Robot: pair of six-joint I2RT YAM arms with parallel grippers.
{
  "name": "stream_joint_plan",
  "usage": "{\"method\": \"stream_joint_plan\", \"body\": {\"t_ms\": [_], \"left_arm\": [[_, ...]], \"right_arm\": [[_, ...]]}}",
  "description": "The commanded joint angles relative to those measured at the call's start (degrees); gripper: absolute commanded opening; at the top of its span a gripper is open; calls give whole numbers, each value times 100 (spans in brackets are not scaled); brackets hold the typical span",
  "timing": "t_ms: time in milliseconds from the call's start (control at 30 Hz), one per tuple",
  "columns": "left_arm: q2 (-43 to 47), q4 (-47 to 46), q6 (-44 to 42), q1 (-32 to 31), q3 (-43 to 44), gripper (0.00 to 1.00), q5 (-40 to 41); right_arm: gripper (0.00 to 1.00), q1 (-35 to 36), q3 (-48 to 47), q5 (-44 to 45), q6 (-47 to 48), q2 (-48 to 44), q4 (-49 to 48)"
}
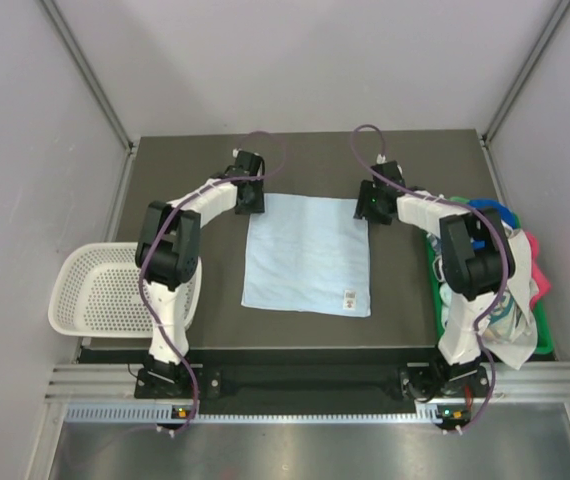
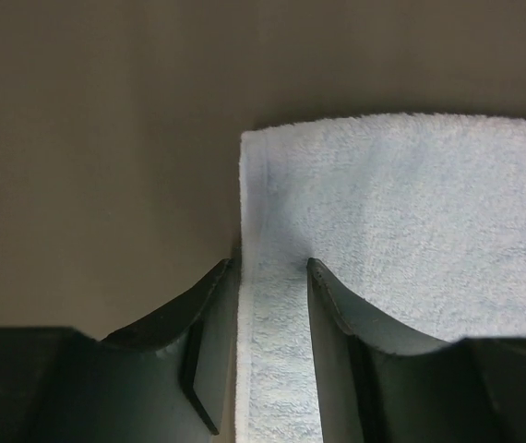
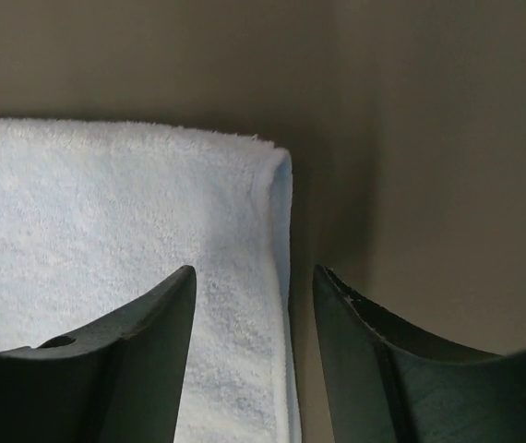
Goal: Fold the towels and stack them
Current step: Fold the towel
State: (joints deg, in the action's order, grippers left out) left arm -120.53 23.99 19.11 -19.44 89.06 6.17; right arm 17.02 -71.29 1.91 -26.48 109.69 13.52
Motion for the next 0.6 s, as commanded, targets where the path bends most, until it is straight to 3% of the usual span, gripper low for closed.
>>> {"method": "stream_joint_plan", "body": {"t_ms": [0,567], "left_arm": [[-85,-262,-127,37,130,42,420],[-366,-623,-294,124,718,45,429]], "right_arm": [[54,-67,-306,397,99,166,-51],[52,-128,-1028,609,196,650,-95]]}}
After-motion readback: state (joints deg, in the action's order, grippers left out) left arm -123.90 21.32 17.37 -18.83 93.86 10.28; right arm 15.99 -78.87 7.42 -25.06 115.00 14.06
